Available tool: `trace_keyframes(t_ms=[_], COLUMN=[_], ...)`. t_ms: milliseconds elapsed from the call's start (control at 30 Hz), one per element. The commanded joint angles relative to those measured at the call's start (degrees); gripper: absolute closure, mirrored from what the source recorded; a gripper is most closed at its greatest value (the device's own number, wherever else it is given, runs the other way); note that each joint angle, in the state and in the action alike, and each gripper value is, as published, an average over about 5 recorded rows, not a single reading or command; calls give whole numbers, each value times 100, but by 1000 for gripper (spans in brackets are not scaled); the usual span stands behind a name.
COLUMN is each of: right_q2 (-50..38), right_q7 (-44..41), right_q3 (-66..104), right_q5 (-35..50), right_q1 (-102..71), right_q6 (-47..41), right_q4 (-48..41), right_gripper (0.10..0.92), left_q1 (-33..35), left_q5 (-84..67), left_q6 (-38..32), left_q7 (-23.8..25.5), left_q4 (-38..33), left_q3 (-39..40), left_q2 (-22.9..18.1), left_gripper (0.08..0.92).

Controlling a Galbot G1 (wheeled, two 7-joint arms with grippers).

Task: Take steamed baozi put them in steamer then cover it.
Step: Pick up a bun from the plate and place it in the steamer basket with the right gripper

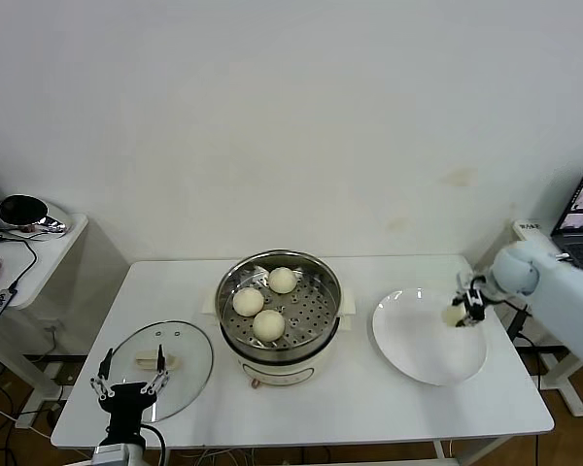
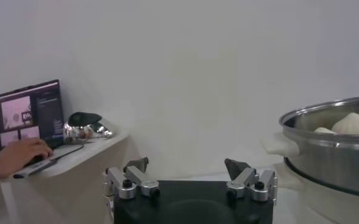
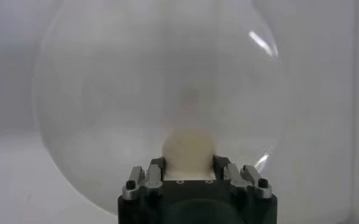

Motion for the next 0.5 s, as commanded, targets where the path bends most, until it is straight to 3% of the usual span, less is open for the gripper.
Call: trace_keyframes(t_ms=[33, 267, 500], right_q2=[-241, 645, 1581], right_q7=[59, 367, 881], right_q3=[-1832, -3010, -3352], right_q5=[1384, 2593, 3796], right_q1=[2331, 3992, 4288], right_q6=[-593, -1117, -1814], right_q4=[1305, 1765, 2246], right_gripper=[518, 510, 507], left_q1=[-15, -33, -73], left_q5=[12, 17, 13], left_q6=[8, 8, 8], left_q7=[0, 1, 1], left_q4=[16, 50, 98], left_q3=[53, 87, 105], left_q2=[11, 24, 23], left_gripper=[177, 177, 177])
